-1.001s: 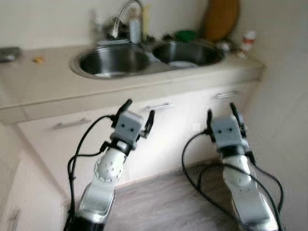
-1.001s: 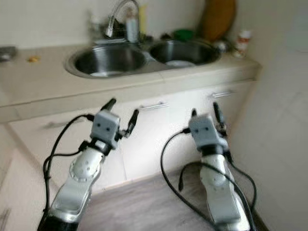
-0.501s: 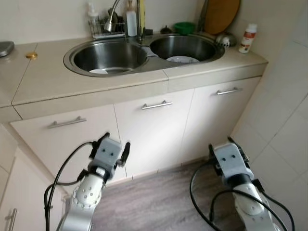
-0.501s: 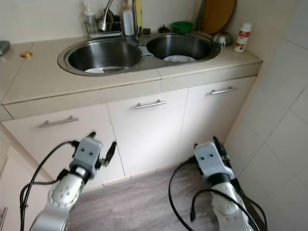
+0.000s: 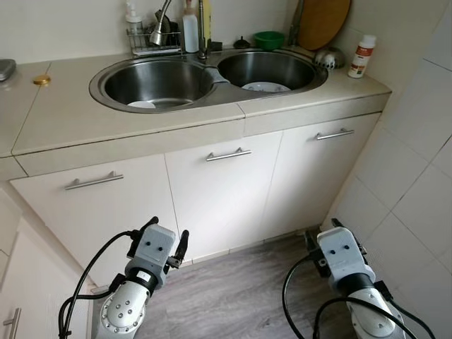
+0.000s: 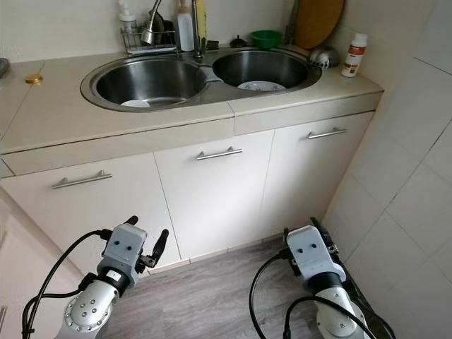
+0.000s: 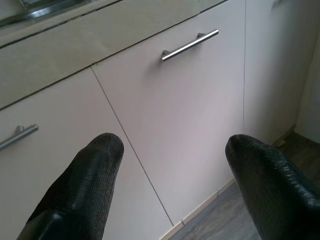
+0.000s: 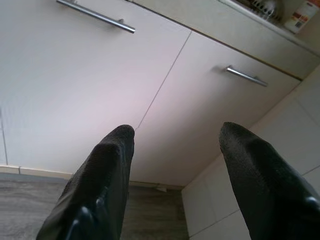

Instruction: Kitchen organization

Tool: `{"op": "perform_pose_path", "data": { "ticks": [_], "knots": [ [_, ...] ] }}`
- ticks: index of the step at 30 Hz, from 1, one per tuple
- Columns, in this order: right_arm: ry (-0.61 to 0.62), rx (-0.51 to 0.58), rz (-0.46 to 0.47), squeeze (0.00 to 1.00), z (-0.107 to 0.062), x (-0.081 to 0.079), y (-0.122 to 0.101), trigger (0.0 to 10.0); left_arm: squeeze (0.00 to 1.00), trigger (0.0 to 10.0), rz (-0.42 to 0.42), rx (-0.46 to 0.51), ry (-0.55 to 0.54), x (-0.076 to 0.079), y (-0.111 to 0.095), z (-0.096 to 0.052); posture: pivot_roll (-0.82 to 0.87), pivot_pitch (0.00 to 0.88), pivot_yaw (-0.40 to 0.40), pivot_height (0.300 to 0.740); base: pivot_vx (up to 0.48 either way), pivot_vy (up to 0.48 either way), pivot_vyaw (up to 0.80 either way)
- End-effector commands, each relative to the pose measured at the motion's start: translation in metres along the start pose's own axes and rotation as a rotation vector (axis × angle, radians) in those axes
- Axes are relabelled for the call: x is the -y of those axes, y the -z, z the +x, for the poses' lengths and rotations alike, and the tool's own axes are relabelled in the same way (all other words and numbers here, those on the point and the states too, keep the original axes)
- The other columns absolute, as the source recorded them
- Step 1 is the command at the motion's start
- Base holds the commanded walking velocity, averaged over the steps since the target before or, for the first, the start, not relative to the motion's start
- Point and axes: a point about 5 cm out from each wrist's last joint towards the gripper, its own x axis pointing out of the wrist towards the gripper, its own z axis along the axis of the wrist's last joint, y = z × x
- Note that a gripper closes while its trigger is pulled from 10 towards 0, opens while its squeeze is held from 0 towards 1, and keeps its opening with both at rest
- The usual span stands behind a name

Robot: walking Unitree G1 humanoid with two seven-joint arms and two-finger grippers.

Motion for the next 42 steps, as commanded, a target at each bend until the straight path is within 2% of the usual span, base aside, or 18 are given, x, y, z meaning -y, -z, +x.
{"op": "perform_pose_path", "data": {
  "ticks": [1, 10, 42],
  "knots": [
    [-0.012, -0.003, -0.003, 0.00, 0.0020, -0.0005, 0.0015, 10.0, 0.00, 10.0, -0.025, -0.008, 0.014, 0.0005, 0.0010, 0.0027, 0.07, 0.000, -0.046, 0.740, 0.000, 0.000, 0.00],
    [-0.047, -0.018, 0.021, 0.00, 0.0054, -0.0040, 0.0050, 10.0, 0.00, 10.0, -0.048, -0.020, 0.028, 0.0009, 0.0028, 0.0057, 0.07, 0.000, -0.044, 0.740, 0.000, 0.000, 0.00],
    [-0.045, -0.016, 0.026, 0.00, 0.0065, -0.0032, 0.0049, 10.0, 0.00, 10.0, -0.048, -0.014, 0.033, 0.0012, 0.0017, 0.0069, 0.06, 0.000, -0.046, 0.740, 0.000, 0.000, 0.00]
  ]
}}
